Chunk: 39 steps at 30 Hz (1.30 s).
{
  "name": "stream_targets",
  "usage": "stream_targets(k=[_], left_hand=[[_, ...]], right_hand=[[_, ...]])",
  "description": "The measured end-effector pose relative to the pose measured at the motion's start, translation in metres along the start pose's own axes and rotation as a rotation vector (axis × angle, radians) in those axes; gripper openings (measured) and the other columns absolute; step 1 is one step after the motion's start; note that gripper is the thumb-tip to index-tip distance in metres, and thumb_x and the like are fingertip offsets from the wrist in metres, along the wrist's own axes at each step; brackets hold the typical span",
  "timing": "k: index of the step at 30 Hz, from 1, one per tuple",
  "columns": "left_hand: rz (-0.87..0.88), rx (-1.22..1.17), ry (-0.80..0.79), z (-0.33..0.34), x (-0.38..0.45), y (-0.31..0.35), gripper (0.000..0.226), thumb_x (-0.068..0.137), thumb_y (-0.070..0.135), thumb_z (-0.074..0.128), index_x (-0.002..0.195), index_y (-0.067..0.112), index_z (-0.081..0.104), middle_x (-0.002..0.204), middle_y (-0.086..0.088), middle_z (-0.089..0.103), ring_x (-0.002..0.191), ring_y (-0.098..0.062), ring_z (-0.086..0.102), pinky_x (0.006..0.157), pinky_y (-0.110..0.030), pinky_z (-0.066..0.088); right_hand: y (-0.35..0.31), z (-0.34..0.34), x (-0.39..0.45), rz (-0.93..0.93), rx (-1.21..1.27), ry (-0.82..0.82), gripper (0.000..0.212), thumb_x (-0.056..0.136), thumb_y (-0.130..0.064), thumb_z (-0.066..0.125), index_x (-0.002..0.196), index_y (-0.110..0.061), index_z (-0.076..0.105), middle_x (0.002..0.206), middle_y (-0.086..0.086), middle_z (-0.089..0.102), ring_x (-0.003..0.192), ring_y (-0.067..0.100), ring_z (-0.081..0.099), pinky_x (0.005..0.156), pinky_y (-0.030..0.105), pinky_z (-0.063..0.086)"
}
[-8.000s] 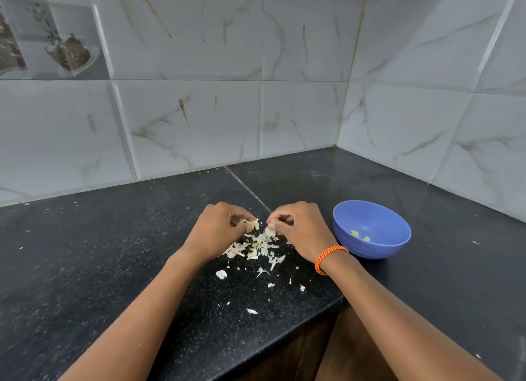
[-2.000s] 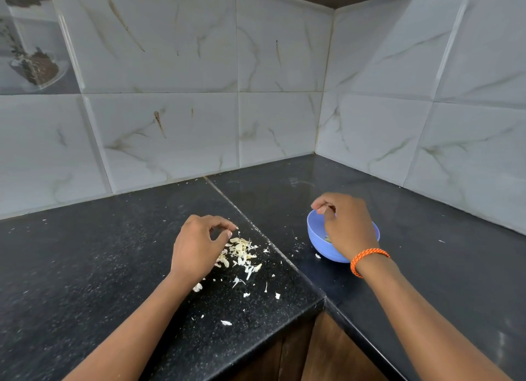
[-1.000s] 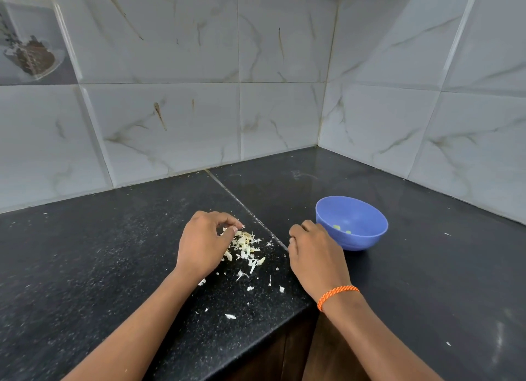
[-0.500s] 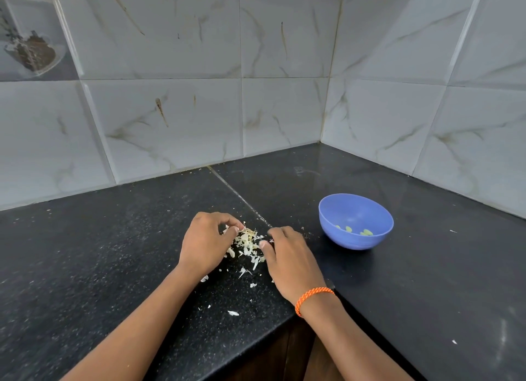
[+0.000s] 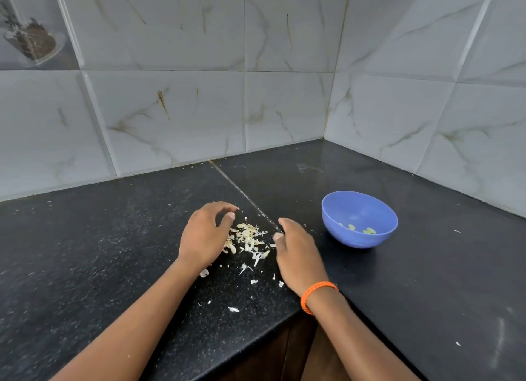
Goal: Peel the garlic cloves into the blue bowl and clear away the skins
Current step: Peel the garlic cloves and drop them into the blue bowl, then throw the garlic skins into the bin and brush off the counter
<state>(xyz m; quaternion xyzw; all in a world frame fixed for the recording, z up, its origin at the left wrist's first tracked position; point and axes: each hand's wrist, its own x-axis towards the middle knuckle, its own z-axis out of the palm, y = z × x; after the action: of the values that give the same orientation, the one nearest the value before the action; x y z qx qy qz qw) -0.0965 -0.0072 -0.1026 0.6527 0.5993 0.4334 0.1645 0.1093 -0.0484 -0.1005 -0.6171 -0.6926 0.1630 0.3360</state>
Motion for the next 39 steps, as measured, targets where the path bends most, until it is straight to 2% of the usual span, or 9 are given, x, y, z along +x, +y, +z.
stream_targets(k=[4,7,13,20,25,29,32,35,39], left_hand=[[-0.09,-0.048,-0.062,0.004,0.0,-0.001,0.028,0.113,0.03,0.052,0.132,0.026,0.072,0.119,0.01,0.075,0.115,-0.015,0.068,0.096,-0.035,0.051],[-0.106,-0.111,-0.062,0.002,0.001,0.001,0.029,0.114,0.024,0.05,0.13,0.025,0.074,0.119,0.01,0.076,0.113,-0.013,0.068,0.095,-0.031,0.05],[-0.149,-0.201,-0.044,-0.007,0.001,0.003,0.032,0.115,0.028,0.049,0.126,0.024,0.078,0.122,0.014,0.076,0.11,-0.001,0.066,0.082,-0.012,0.046],[-0.168,-0.413,-0.071,0.004,-0.004,0.004,0.033,0.116,0.032,0.048,0.12,0.029,0.08,0.118,0.012,0.08,0.117,-0.006,0.072,0.11,-0.042,0.056],[-0.193,-0.431,0.037,-0.011,0.004,0.004,0.029,0.113,0.031,0.053,0.111,0.035,0.082,0.116,0.019,0.078,0.114,-0.001,0.071,0.11,-0.037,0.054],[-0.293,-0.33,0.068,-0.026,0.015,-0.002,0.029,0.114,0.032,0.053,0.111,0.036,0.081,0.12,0.025,0.073,0.122,0.0,0.064,0.106,-0.029,0.046],[-0.305,-0.217,0.097,-0.022,0.011,-0.005,0.03,0.115,0.035,0.049,0.122,0.03,0.078,0.117,0.028,0.07,0.111,0.009,0.061,0.092,-0.014,0.044],[-0.269,-0.19,0.161,-0.016,-0.003,-0.01,0.031,0.115,0.036,0.05,0.13,0.028,0.075,0.131,0.025,0.069,0.123,0.011,0.059,0.111,-0.02,0.045],[-0.278,-0.255,0.164,-0.015,-0.025,-0.002,0.027,0.113,0.032,0.052,0.13,0.033,0.073,0.141,0.021,0.068,0.134,0.007,0.058,0.113,-0.023,0.045]], right_hand=[[-0.039,0.036,-0.002,-0.002,0.042,-0.015,0.044,0.113,-0.015,0.039,0.156,-0.009,0.045,0.16,0.006,0.047,0.146,0.024,0.045,0.116,0.035,0.037],[-0.052,0.048,0.008,0.06,0.294,-0.005,0.043,0.111,-0.009,0.04,0.15,-0.015,0.056,0.152,0.004,0.057,0.143,0.02,0.049,0.118,0.034,0.041],[-0.03,0.022,0.018,0.15,0.337,0.127,0.038,0.11,-0.008,0.042,0.137,-0.014,0.068,0.139,0.003,0.068,0.13,0.016,0.06,0.101,0.018,0.04],[-0.05,0.05,0.012,0.038,0.322,0.02,0.038,0.111,-0.011,0.042,0.141,-0.015,0.063,0.141,0.002,0.064,0.134,0.017,0.057,0.115,0.034,0.046],[-0.036,0.036,0.042,0.099,0.275,0.246,0.037,0.105,0.0,0.047,0.127,-0.013,0.074,0.128,0.004,0.073,0.116,0.018,0.068,0.098,0.02,0.047],[-0.014,0.023,0.082,0.061,0.234,0.051,0.033,0.111,-0.016,0.048,0.136,-0.014,0.069,0.135,0.002,0.068,0.117,0.014,0.063,0.097,0.021,0.044],[-0.004,0.03,0.104,-0.026,0.192,-0.032,0.034,0.112,-0.027,0.048,0.136,-0.015,0.069,0.135,0.0,0.069,0.121,0.013,0.063,0.101,0.023,0.046],[-0.011,0.044,0.114,-0.117,0.149,-0.164,0.037,0.113,-0.03,0.044,0.139,-0.019,0.067,0.14,-0.004,0.067,0.125,0.009,0.061,0.108,0.029,0.048],[-0.027,0.054,0.101,-0.274,0.144,-0.396,0.036,0.114,-0.029,0.045,0.143,-0.02,0.064,0.147,-0.005,0.063,0.134,0.01,0.059,0.115,0.038,0.047]])
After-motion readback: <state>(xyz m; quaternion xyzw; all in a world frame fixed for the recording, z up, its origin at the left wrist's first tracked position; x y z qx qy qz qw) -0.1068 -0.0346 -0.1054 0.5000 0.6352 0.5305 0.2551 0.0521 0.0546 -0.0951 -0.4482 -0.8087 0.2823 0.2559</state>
